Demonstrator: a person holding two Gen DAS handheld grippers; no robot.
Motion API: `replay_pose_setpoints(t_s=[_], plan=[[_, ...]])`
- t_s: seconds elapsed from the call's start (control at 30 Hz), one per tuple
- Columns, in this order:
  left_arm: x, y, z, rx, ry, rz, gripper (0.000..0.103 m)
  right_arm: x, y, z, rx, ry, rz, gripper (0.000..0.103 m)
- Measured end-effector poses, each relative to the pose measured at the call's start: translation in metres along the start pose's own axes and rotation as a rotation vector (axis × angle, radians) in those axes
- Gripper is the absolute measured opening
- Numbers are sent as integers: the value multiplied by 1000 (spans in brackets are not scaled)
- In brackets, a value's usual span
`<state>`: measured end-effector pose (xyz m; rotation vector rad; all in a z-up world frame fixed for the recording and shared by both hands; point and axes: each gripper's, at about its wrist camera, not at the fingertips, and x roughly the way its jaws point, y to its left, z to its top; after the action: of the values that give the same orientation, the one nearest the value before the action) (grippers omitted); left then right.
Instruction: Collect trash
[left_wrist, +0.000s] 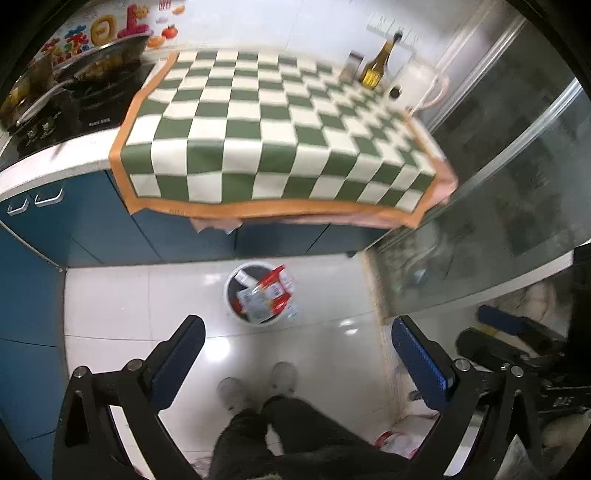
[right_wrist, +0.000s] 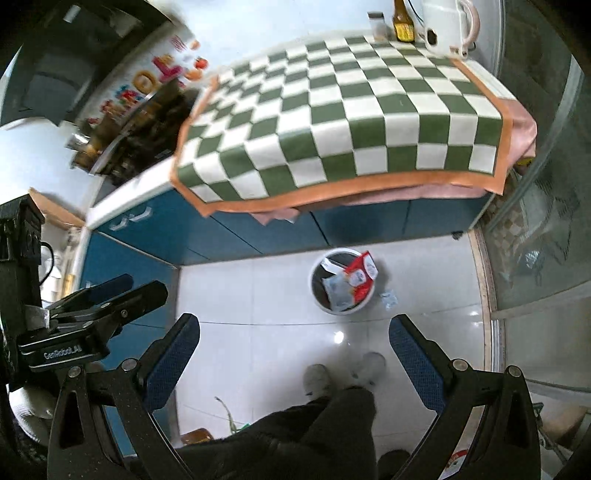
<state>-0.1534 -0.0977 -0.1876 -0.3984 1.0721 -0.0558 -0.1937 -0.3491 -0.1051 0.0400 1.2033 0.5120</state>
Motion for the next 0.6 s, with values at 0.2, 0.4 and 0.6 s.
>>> replay_pose_setpoints(t_s=[0.2, 0.4, 0.6], plan=[[-45, -12, 10, -17, -63, -35, 103, -38, 14, 16, -43, -16, 51, 103], [-65, -16, 13, -58, -80, -52, 103, -52, 19, 33, -82, -7, 87, 103], [-71, -15, 7, -93, -60, -59, 103, -52, 18, 39, -105, 17, 104, 103]])
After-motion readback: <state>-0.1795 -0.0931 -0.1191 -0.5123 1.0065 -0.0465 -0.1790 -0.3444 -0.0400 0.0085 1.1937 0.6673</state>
